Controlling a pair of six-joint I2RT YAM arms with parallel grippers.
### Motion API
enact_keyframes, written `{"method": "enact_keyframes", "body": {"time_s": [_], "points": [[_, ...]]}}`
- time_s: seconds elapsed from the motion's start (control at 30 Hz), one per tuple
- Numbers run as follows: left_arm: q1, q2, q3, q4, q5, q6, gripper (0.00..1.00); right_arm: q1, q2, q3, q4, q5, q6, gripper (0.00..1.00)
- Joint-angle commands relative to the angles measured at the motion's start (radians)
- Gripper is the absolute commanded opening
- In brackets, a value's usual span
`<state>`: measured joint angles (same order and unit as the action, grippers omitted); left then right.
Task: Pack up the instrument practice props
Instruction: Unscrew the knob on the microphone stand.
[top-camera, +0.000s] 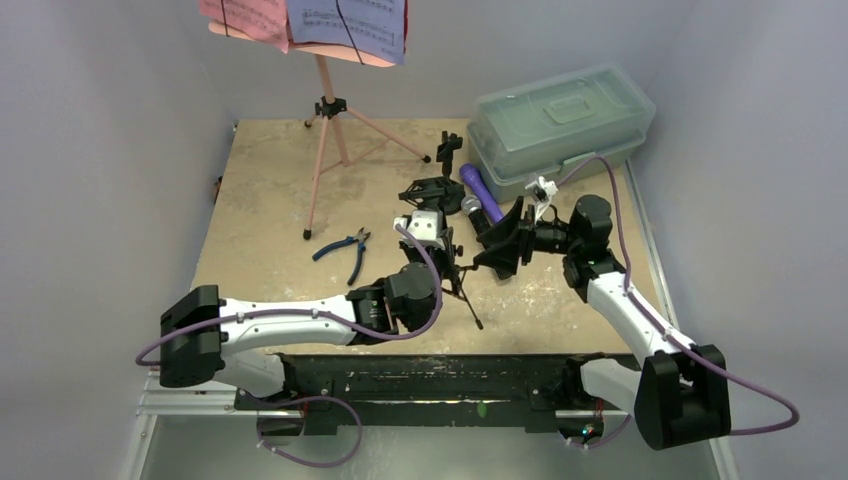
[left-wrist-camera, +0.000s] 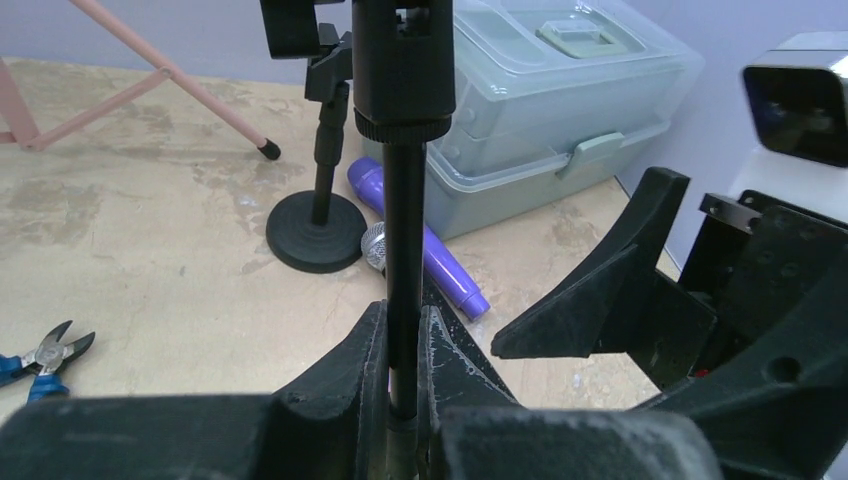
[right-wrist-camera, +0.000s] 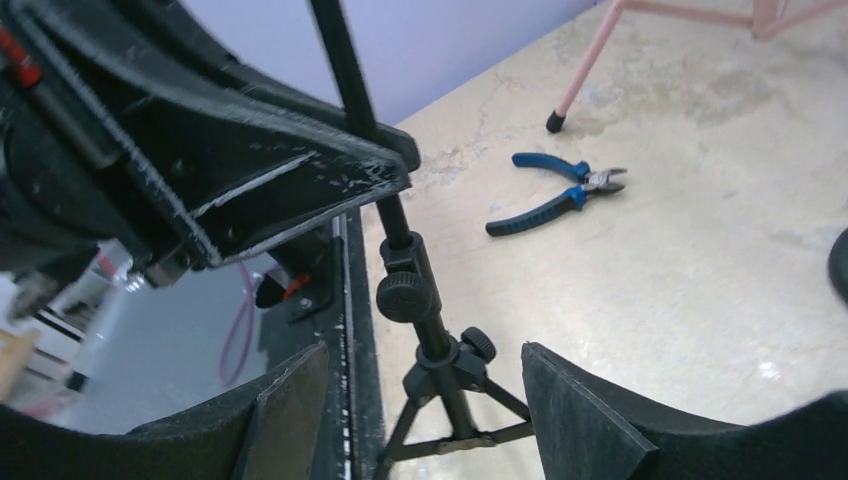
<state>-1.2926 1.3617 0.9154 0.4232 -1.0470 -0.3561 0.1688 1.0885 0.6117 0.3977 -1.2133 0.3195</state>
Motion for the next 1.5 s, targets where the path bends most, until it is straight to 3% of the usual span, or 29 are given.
{"method": "enact_keyframes", "body": {"time_s": [0.0, 0.37, 0.6, 0.8, 1.23, 1.3, 1.47], "points": [[-0.008, 0.052, 0.062, 0.208, -0.044, 0.077, 0.00, -0.002, 0.035, -0.026, 0.178, 0.032, 0.289, 0.72], [-0.009, 0.122, 0.114, 0.250, -0.030, 0.105, 0.00, 0.009, 0.082, -0.017, 0.146, 0.074, 0.307, 0.58], [-0.014, 0.122, 0.118, 0.244, -0.019, 0.087, 0.00, 0.018, 0.093, -0.009, 0.102, 0.096, 0.257, 0.56], [-0.017, 0.122, 0.116, 0.232, -0.018, 0.074, 0.00, 0.019, 0.082, -0.019, 0.159, 0.074, 0.263, 0.41], [-0.017, 0.117, 0.114, 0.211, 0.000, 0.050, 0.00, 0.019, 0.069, -0.022, 0.184, 0.045, 0.257, 0.37], [-0.017, 0.117, 0.114, 0.210, 0.001, 0.049, 0.00, 0.019, 0.068, -0.023, 0.189, 0.042, 0.252, 0.31], [-0.017, 0.113, 0.114, 0.205, -0.001, 0.051, 0.00, 0.019, 0.064, -0.017, 0.180, 0.026, 0.210, 0.00]]}}
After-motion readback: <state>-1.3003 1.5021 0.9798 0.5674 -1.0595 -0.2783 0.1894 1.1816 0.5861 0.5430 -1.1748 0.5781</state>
